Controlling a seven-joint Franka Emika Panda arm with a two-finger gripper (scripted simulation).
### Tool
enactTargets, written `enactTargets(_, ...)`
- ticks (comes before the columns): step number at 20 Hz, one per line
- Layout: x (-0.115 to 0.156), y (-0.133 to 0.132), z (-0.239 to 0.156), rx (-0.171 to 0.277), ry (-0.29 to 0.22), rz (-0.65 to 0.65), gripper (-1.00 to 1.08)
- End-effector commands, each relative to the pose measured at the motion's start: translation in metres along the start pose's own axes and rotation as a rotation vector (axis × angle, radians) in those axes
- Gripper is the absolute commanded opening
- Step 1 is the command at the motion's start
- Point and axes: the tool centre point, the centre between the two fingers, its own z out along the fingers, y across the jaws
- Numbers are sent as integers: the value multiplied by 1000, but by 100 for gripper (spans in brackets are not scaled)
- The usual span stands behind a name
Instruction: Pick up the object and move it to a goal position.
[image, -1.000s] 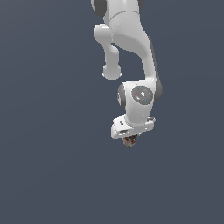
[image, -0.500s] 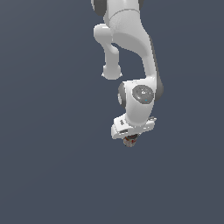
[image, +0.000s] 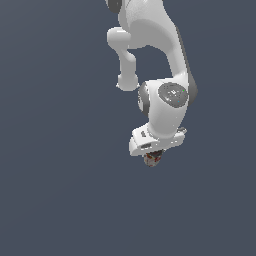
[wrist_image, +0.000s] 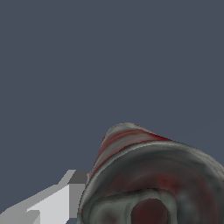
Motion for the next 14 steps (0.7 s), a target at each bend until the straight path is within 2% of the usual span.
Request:
enactTargets(1, 7, -1, -24, 0, 5, 0, -100)
enactTargets(9, 31, -5, -96, 0, 6, 0, -100)
enactTargets(14, 42, -7, -128, 0, 6, 0, -100)
